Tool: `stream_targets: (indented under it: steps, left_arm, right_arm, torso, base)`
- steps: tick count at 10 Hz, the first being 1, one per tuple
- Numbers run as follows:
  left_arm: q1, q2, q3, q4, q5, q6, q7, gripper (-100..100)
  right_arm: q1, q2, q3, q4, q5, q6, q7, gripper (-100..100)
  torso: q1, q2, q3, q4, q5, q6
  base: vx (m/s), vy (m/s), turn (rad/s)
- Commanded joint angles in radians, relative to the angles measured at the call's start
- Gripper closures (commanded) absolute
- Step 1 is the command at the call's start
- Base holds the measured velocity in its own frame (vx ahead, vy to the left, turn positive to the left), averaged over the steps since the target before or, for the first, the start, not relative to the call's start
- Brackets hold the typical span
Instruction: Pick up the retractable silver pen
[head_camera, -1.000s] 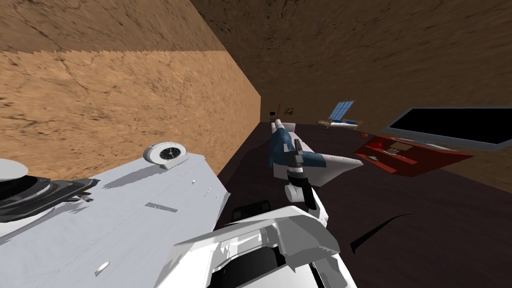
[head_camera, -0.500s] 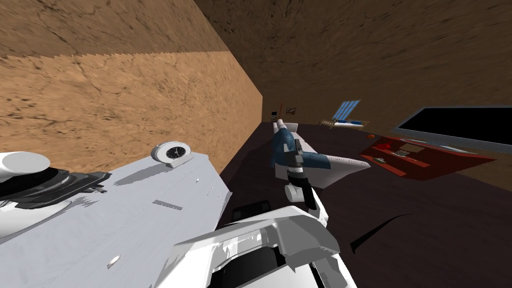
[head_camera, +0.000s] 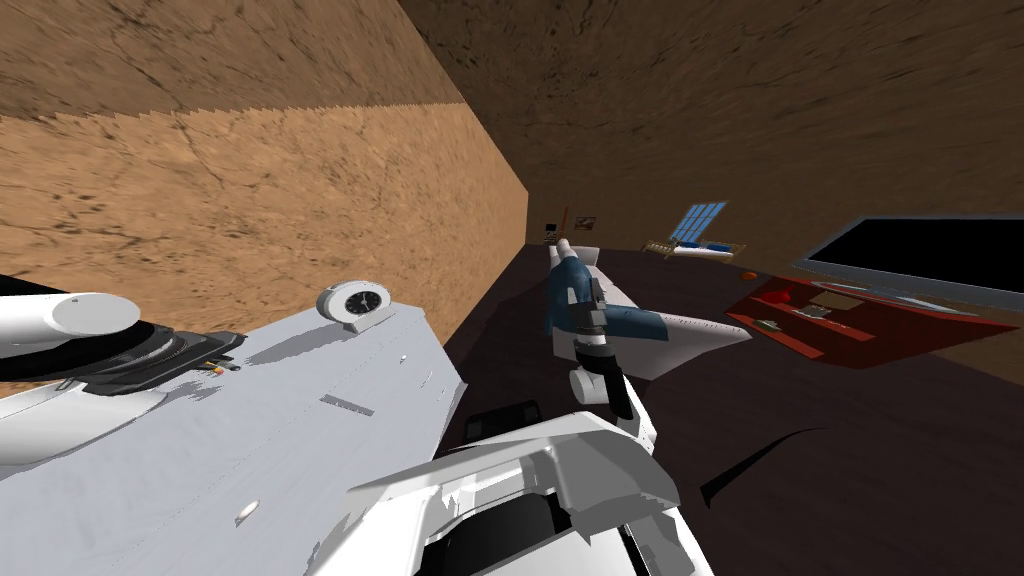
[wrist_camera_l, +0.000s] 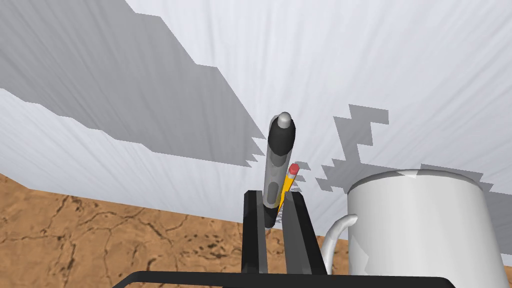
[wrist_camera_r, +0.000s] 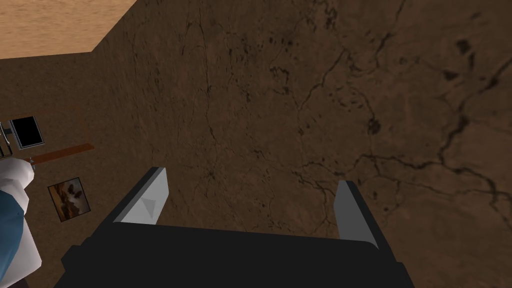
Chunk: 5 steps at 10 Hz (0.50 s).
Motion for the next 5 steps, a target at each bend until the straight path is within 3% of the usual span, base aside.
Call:
stream_targets:
  steps: [1, 2, 5]
  left_arm:
    - [0.011, 0.0, 0.004, -0.033, 0.002, 0.001, 0.011, 100]
    - [0.055, 0.01, 0.0, -0.071, 0.011, 0.039, 0.058, 100]
    - [0.055, 0.01, 0.0, -0.152, 0.011, 0.039, 0.119, 100]
  right_arm:
    - [0.0, 0.0, 0.0, 0.0, 0.0, 0.0, 0.0, 0]
    - [0.0, 0.0, 0.0, 0.0, 0.0, 0.0, 0.0, 0]
    - [0.0, 0.0, 0.0, 0.0, 0.0, 0.0, 0.0, 0]
  torso:
    - [0.0, 0.0, 0.0, 0.0, 0.0, 0.0]
    - [0.0, 0.0, 0.0, 0.0, 0.0, 0.0]
    - [0.005, 0.0, 0.0, 0.0, 0.001, 0.0]
  base:
    - [0.0, -0.012, 0.0]
    - [0.022, 0.065, 0.109]
    - [0.013, 0.051, 0.039]
